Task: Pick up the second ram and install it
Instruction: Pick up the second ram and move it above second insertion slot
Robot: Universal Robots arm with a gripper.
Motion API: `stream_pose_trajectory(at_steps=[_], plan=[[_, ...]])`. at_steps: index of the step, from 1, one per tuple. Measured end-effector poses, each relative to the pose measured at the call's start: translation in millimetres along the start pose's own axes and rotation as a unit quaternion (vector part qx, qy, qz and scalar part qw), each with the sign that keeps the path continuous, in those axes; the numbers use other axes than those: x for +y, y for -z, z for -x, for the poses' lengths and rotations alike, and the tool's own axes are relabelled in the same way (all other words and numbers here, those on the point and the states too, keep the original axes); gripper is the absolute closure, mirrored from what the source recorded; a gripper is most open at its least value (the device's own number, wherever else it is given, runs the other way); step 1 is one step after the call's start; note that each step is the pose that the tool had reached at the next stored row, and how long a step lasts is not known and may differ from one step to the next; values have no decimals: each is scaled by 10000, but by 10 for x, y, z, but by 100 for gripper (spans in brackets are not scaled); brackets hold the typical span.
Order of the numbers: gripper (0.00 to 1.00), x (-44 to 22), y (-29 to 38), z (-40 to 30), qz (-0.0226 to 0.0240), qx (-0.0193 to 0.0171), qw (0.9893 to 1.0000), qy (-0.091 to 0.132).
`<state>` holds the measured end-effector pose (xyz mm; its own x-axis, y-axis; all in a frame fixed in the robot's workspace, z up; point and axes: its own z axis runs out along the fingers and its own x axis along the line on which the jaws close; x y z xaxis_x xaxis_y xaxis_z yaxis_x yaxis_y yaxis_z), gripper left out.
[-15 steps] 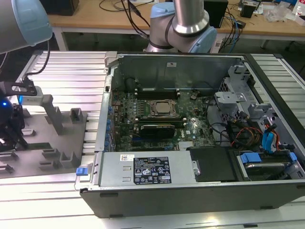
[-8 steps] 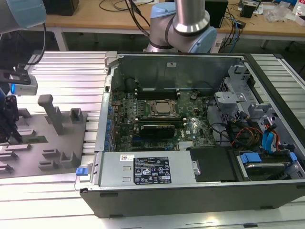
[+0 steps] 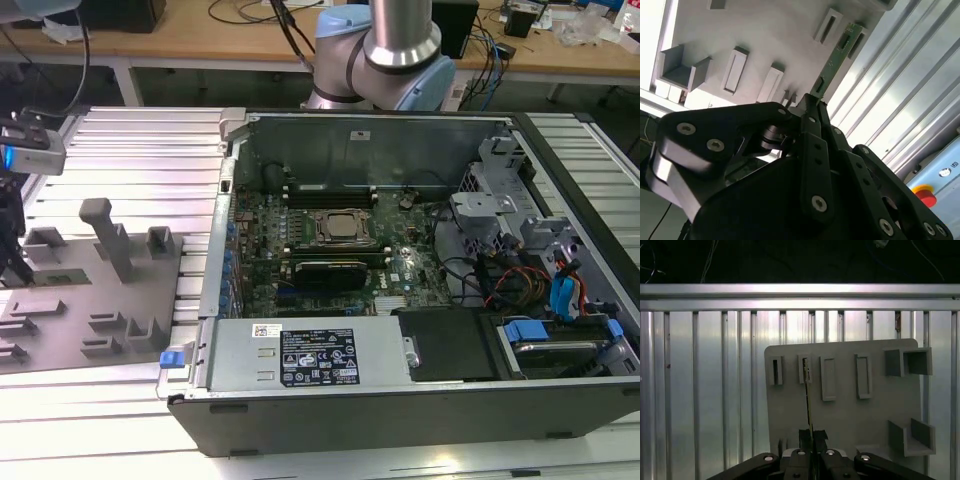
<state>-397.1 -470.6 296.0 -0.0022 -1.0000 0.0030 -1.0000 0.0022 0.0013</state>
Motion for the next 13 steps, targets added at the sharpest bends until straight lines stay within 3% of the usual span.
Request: stream_pose_trajectory(at_steps=[2, 8, 10, 11, 13], plan=[[86, 0, 35, 0, 0, 0, 10000, 0], [86, 0, 270, -1, 1, 0, 10000, 0], [86, 0, 456, -1, 3, -25, 10000, 0], [86, -3, 636, -2, 7, -31, 10000, 0], [86, -6, 777, -2, 12, -31, 10000, 0]])
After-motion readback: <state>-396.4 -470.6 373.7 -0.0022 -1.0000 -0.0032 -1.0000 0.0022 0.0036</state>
